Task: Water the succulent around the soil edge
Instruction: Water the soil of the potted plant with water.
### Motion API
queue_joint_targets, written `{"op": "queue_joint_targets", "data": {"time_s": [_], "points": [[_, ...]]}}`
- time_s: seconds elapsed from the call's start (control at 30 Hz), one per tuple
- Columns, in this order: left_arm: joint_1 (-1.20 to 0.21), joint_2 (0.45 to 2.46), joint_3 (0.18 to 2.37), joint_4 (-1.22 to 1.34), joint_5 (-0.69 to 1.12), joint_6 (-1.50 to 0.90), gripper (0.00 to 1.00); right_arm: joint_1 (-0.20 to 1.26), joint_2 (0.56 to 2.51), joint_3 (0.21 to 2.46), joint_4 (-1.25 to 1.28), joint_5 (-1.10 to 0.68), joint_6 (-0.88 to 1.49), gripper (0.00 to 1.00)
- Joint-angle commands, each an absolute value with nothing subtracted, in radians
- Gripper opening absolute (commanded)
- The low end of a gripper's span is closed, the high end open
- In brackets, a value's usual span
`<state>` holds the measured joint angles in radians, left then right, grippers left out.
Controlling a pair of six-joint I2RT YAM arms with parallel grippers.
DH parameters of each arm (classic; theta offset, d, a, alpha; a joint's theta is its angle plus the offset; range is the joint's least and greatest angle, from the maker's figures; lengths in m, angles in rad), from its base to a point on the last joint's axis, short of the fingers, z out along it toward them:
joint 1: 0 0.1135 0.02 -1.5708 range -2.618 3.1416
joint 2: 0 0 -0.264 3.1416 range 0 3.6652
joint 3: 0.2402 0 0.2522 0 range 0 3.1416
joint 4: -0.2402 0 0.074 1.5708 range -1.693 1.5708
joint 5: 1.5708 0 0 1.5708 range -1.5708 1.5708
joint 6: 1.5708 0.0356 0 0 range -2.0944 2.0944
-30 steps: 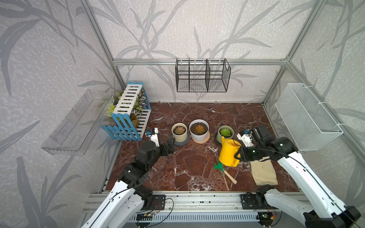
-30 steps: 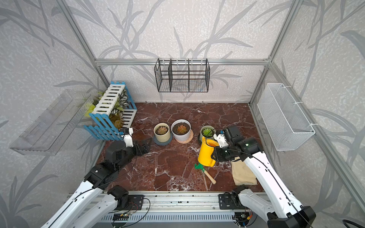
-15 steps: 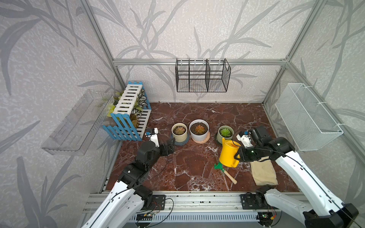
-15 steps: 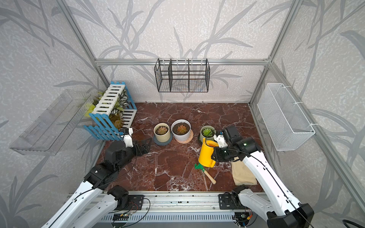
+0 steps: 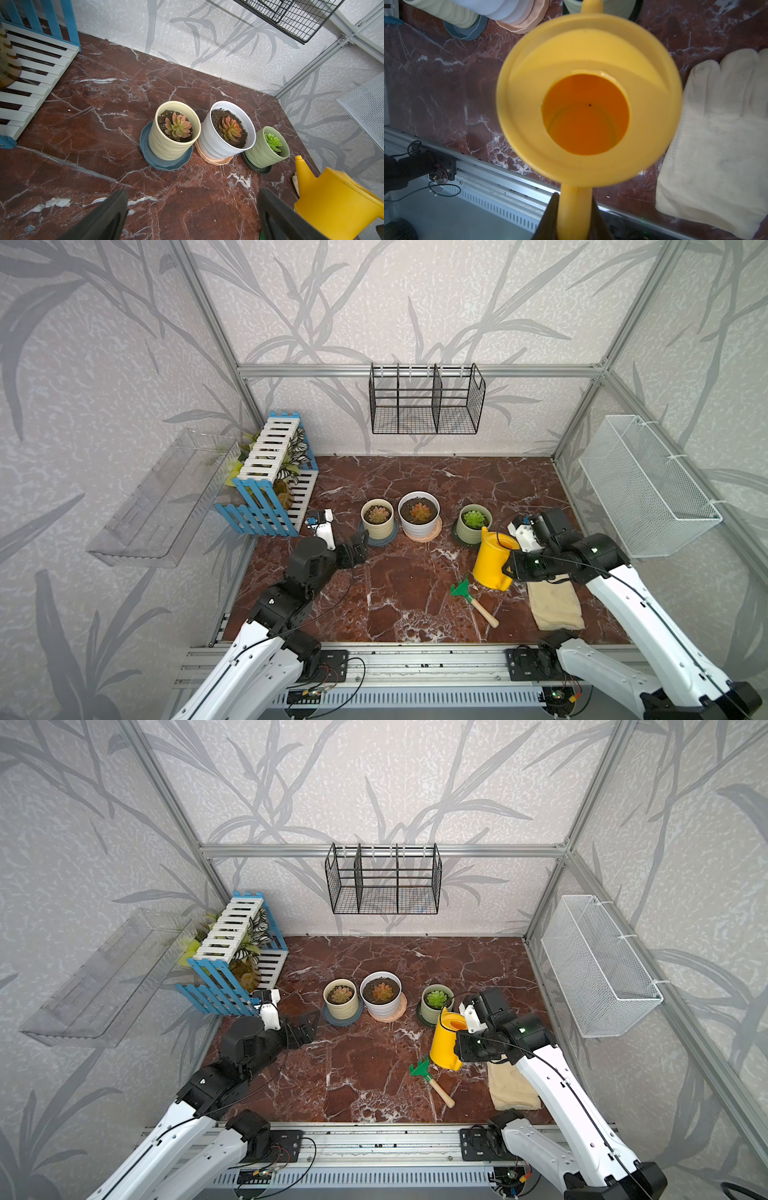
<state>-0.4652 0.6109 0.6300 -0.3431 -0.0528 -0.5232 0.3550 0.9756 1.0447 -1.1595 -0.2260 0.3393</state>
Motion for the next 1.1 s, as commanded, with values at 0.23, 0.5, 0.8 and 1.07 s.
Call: {"op": "queue_joint_targets", "data": {"time_s": [0.23, 0.5, 0.8, 1.07], "points": [[-0.462, 0.614, 0.618, -0.321, -0.039, -0.509, 1.00, 0.433, 1.002, 1.050, -1.068, -0.299, 0.323, 0.00], [-0.462, 0.613, 0.618, -0.322, -0.043, -0.508, 1.00, 0.468, 1.021, 1.052, -1.029, -0.280, 0.333, 0.00], [-0.461, 0.615, 0.620, -0.324, -0.047, -0.509, 1.00, 0.465, 0.998, 1.020, -1.061, -0.222, 0.341, 0.00], [-0.462, 0.616, 0.620, -0.324, -0.048, -0.508, 1.00, 0.435, 0.970, 1.026, -1.115, -0.156, 0.347, 0.00]]}}
